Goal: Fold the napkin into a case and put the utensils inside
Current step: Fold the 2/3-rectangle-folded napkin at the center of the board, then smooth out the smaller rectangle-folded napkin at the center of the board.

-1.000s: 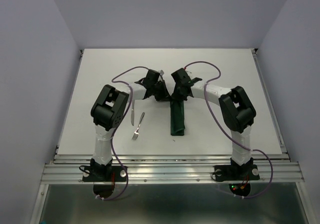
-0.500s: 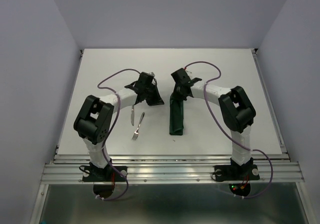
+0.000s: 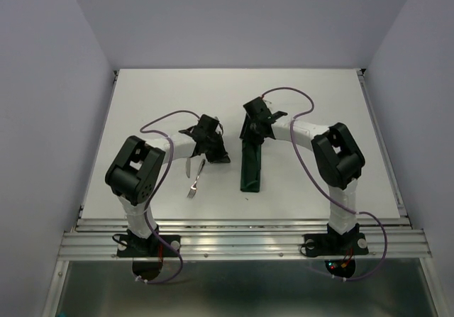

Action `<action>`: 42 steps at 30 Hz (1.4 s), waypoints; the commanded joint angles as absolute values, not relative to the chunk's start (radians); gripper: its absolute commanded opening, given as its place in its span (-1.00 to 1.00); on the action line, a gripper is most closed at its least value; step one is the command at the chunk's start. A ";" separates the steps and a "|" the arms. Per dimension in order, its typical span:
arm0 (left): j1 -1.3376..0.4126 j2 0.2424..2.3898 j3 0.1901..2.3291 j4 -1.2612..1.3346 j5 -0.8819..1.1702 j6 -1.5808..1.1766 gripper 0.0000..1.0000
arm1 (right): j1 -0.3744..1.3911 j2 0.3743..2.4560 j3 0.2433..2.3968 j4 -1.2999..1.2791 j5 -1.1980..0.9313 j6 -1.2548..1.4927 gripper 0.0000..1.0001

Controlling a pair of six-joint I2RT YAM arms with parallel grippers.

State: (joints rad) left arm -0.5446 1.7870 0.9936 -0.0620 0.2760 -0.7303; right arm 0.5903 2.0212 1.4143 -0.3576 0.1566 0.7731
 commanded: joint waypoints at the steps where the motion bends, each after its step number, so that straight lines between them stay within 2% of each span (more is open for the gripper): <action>1: -0.558 1.740 0.985 -0.034 0.261 -0.723 -0.93 | 0.591 1.977 1.385 -0.393 0.147 0.776 -0.03; 15: -0.558 1.729 0.977 -0.043 0.241 -0.719 -0.93 | 0.591 1.865 1.355 -0.350 0.094 0.746 0.04; 26: -0.558 1.704 1.012 -0.075 0.221 -0.706 -0.93 | 0.591 1.784 1.286 -0.350 0.150 0.750 0.04; 31: -0.566 1.695 1.012 -0.083 0.232 -0.687 -0.93 | 0.591 1.663 1.149 -0.348 0.183 0.726 -0.01; 36: -0.598 1.710 0.994 -0.077 0.235 -0.677 -0.96 | 0.604 1.553 0.976 -0.288 0.069 0.719 -0.05; 42: -0.647 1.736 0.957 -0.083 0.255 -0.693 -1.00 | 0.667 1.459 0.816 -0.310 0.068 0.801 -0.05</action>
State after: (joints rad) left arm -0.6159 1.7435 0.9874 -0.0738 0.2375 -0.6960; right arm 0.6353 1.5135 0.8783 -0.3271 0.0891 0.7517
